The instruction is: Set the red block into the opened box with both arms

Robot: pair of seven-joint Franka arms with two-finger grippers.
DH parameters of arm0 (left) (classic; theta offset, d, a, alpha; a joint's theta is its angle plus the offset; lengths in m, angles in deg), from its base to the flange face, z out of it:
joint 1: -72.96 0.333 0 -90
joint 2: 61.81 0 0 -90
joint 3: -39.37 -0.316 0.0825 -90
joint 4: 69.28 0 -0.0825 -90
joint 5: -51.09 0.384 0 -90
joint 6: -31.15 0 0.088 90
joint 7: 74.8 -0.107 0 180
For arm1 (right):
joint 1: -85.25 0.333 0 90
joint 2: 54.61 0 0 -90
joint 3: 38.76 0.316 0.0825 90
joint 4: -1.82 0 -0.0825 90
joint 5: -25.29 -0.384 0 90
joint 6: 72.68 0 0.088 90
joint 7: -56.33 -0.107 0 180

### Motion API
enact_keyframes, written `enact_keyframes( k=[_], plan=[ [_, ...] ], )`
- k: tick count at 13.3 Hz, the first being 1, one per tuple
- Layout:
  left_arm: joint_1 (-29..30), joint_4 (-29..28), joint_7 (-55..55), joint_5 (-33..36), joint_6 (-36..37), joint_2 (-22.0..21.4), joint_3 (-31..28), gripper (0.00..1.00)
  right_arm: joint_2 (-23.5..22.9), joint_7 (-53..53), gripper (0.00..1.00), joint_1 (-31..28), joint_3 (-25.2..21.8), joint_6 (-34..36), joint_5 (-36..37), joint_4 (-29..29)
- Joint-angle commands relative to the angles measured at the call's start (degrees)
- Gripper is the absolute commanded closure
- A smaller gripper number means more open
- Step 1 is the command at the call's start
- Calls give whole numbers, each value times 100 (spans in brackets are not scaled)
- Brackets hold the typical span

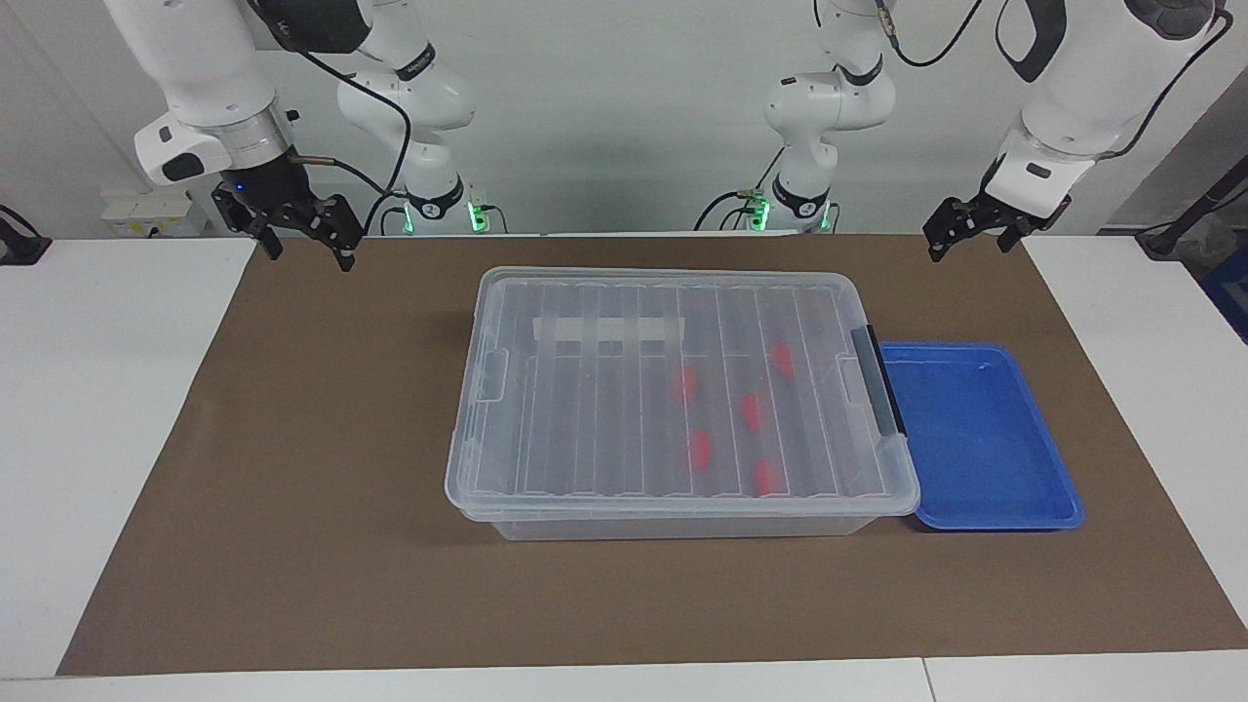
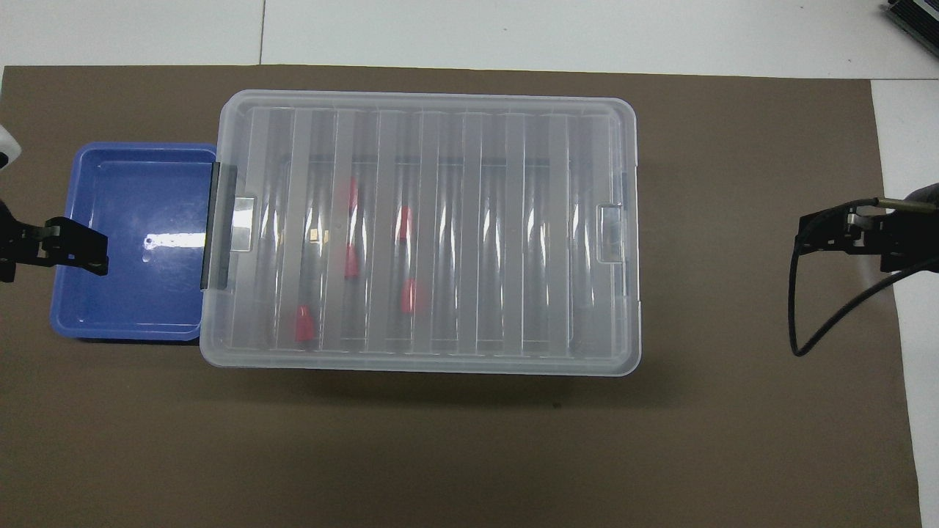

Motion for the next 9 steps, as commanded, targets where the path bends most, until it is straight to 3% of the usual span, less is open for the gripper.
enact_keyframes(
  k=[1, 9],
  plan=[
    [48, -236, -23, 61, -110, -199, 16, 0, 132, 104, 0, -34, 26, -23, 7, -166],
    [48, -236, -23, 61, -110, -199, 16, 0, 202, 166, 0, 28, 35, 65, -2, -262]
  ],
)
